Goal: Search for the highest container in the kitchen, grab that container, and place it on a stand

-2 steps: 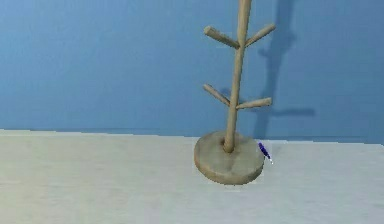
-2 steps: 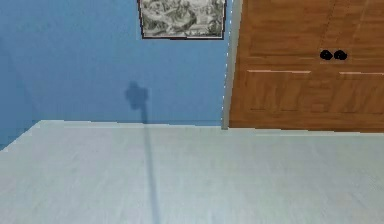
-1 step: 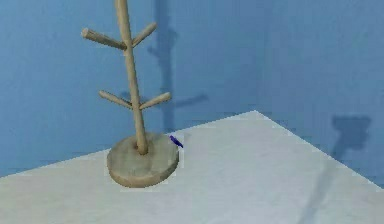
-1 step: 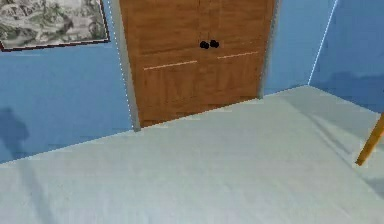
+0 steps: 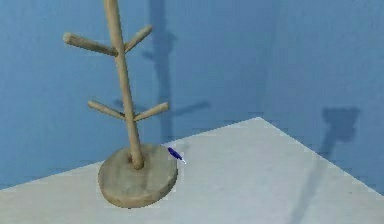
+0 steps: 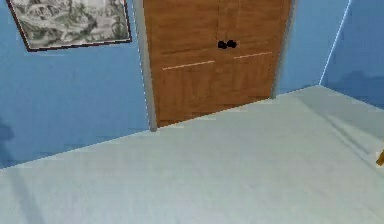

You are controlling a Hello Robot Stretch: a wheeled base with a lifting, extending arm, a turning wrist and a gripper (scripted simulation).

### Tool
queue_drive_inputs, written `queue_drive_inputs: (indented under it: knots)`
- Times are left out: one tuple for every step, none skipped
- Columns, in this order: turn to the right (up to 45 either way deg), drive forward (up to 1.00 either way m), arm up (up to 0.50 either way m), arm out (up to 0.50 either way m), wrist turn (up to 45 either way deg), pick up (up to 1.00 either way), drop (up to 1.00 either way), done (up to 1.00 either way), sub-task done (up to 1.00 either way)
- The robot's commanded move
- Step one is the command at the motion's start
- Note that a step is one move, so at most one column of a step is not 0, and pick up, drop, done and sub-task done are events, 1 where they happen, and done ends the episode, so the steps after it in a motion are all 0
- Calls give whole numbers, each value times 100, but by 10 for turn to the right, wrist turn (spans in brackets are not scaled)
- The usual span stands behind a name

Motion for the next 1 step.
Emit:
queue_drive_inputs:
  knots:
    - [90,0,0,0,0,0,0,0,0]
